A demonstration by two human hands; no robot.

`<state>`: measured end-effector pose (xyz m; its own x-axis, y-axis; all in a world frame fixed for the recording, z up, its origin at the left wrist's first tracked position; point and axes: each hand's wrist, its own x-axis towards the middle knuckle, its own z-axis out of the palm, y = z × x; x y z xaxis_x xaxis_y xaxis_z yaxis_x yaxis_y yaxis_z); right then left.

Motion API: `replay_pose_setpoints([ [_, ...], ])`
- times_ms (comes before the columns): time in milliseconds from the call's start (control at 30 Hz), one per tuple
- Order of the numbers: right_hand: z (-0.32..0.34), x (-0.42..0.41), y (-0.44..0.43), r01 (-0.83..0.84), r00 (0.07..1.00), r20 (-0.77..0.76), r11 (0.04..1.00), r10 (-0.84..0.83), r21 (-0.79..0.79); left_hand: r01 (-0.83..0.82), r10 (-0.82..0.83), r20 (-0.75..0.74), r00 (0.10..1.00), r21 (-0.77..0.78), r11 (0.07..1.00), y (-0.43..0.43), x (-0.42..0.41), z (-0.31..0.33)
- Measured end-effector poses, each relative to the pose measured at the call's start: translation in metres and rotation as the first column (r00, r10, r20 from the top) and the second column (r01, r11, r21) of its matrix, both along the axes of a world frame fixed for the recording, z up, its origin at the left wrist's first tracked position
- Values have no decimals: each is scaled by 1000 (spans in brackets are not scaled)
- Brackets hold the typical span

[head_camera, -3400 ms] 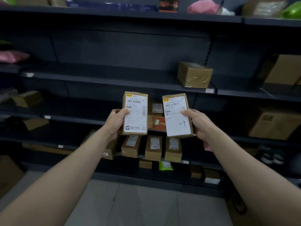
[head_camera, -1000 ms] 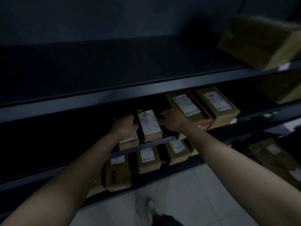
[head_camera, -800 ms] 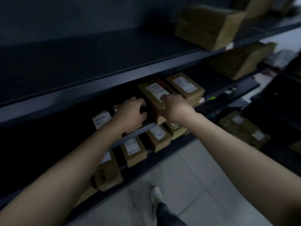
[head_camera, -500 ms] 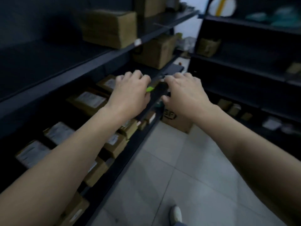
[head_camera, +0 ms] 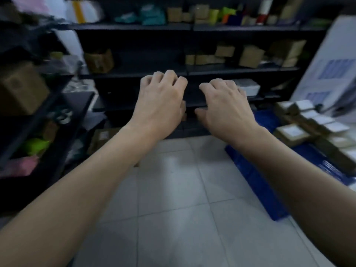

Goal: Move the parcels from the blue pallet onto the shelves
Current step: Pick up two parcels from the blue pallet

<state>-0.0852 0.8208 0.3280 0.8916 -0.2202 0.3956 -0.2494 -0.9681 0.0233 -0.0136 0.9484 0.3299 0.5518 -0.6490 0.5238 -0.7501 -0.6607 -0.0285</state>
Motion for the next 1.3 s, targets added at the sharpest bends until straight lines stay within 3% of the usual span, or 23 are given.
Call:
replay_pose_setpoints([
  [233,-4,-58,-180,334,941,-72,940,-329,63,317,-316,-151,937,-24,948,-205,-23,-15],
  [633,-46,-137,-381,739,673,-138,665,-727,104,628,-599,-257,758,41,777,-446,-52,-52],
  [1000,-62,-140,-588,868,482,-147,447,-864,216,734,-686,-329,649,36,678,-668,-24,-75],
  [1133,-90,-165,-648,916,376,-247,318,-893,246,771,-687,-417,595,54,635,-735,-37,-94],
  [1300,-126,-201,-718,928,322,-336,223,-885,300,789,-648,-508,568,114,603,-809,-62,-123],
])
